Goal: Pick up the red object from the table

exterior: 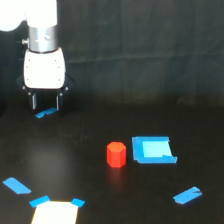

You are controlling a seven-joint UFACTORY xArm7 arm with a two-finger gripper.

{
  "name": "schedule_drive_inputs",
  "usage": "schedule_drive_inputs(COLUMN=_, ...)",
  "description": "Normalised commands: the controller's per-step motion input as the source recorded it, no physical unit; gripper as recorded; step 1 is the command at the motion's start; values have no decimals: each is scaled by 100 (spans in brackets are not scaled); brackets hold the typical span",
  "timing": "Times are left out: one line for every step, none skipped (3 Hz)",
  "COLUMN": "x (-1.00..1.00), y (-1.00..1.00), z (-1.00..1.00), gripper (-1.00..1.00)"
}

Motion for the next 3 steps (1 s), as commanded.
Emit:
schedule_drive_inputs(x=55, y=-100, z=-32, gripper=95)
schedule_drive_inputs(x=22, y=-76, z=-35, gripper=100)
schedule_drive_inputs(x=100, y=-100, z=-100, gripper=8)
